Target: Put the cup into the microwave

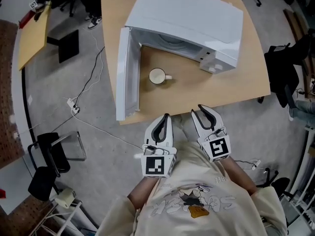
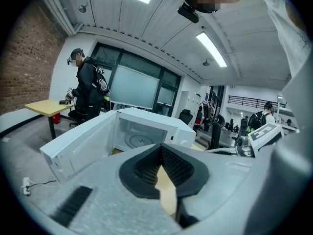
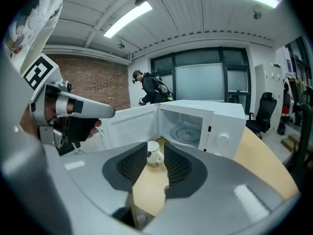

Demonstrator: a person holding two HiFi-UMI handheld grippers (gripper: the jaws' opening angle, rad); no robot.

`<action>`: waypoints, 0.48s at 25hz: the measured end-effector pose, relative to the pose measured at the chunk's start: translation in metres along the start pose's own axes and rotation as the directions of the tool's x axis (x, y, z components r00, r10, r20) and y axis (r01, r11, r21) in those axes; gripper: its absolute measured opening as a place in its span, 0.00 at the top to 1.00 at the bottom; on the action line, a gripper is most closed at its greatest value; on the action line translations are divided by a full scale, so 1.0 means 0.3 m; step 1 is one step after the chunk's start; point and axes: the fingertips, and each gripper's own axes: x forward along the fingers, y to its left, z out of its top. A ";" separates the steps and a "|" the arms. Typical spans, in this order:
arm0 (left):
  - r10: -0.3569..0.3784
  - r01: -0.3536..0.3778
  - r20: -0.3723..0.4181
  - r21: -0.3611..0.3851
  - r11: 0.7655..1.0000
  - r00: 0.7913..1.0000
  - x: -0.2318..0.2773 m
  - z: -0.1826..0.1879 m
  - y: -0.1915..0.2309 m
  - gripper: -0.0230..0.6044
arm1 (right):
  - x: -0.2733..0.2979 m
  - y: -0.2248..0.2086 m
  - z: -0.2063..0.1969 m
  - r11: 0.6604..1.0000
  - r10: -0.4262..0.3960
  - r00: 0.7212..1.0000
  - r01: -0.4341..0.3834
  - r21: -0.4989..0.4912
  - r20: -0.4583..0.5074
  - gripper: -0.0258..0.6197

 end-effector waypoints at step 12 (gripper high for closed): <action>0.255 -0.246 -0.039 0.154 0.957 0.966 0.310 -0.261 0.217 0.46 | 0.180 -0.087 0.001 0.994 0.083 0.995 -0.079 -0.070 0.055 0.65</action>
